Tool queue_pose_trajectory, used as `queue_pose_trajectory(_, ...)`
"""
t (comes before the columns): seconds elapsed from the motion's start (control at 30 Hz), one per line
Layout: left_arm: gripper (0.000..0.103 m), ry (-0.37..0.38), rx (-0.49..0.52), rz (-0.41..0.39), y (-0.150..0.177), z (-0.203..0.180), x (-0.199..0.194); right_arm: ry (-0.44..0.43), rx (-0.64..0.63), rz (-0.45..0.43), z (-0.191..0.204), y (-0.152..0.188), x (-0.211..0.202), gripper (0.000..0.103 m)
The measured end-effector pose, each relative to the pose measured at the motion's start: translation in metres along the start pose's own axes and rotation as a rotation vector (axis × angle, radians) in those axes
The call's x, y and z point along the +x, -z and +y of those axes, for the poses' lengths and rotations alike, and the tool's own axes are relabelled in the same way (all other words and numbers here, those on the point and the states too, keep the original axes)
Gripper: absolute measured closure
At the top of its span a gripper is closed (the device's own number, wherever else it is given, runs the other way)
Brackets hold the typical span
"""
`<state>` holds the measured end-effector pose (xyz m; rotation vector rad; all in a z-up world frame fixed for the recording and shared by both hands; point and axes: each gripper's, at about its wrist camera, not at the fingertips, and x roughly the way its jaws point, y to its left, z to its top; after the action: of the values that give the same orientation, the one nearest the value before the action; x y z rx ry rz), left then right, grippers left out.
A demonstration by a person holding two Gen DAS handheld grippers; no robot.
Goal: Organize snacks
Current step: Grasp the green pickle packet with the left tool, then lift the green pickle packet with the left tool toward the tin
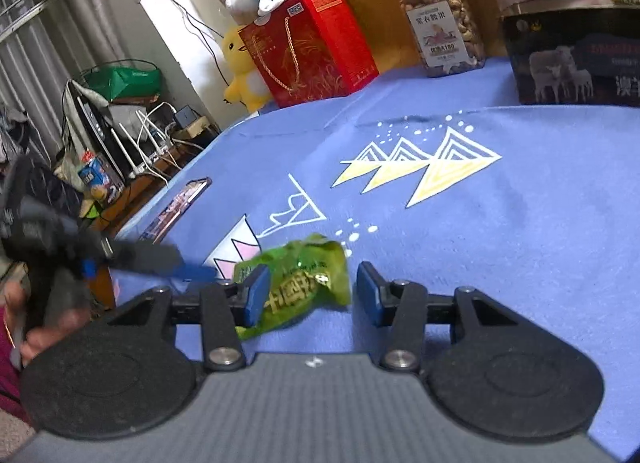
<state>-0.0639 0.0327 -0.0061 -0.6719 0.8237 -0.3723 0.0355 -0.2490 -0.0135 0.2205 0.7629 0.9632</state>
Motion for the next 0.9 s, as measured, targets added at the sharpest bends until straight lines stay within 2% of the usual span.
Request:
queue_pose_trajectory(0.1,0.023,0.025,-0.015,-0.045,0.004,0.003,0.002,-0.041,0.045,0.017,0.003,0.004,0.001,0.052)
queue_pose_trajectory(0.13,0.023,0.037,-0.031,-0.053,0.004,0.004,0.004,-0.093,0.092,0.039,0.002,0.003,0.005,0.054)
queue_pose_trajectory(0.17,0.022,0.046,-0.042,-0.062,0.005,0.006,0.005,-0.196,0.191,0.074,-0.007,0.004,0.009,0.06)
queue_pose_trajectory(0.2,0.023,0.054,-0.046,-0.066,0.005,0.007,0.005,-0.264,0.273,0.085,-0.014,0.007,0.01,0.063)
queue_pose_trajectory(0.23,0.023,0.065,-0.049,-0.069,0.005,0.008,0.006,-0.29,0.328,0.084,-0.02,0.01,0.012,0.07)
queue_pose_trajectory(0.27,0.023,0.076,-0.056,-0.073,0.007,0.009,0.006,-0.283,0.341,0.081,-0.023,0.012,0.014,0.08)
queue_pose_trajectory(0.33,0.027,0.095,-0.062,-0.076,0.009,0.01,0.008,-0.248,0.338,0.082,-0.024,0.013,0.017,0.088)
queue_pose_trajectory(0.4,0.04,0.106,-0.057,-0.055,0.01,0.007,0.013,-0.237,0.325,0.083,-0.021,0.012,0.018,0.089)
queue_pose_trajectory(0.47,0.044,0.094,-0.042,-0.051,0.008,0.001,0.018,-0.203,0.292,0.064,-0.017,0.01,0.015,0.091)
queue_pose_trajectory(0.57,0.056,0.11,-0.036,-0.021,-0.001,-0.005,0.029,-0.182,0.291,0.007,-0.021,0.007,0.0,0.091)
queue_pose_trajectory(0.63,0.057,0.138,-0.034,0.01,-0.009,-0.012,0.041,-0.169,0.308,-0.033,-0.031,0.006,-0.01,0.091)
queue_pose_trajectory(0.77,0.057,0.137,0.081,0.066,-0.032,-0.05,0.077,-0.101,0.334,-0.12,-0.05,0.009,-0.038,0.092)
queue_pose_trajectory(0.9,0.055,0.161,0.153,0.135,-0.055,-0.089,0.123,-0.017,0.367,-0.224,-0.071,0.013,-0.074,0.092)
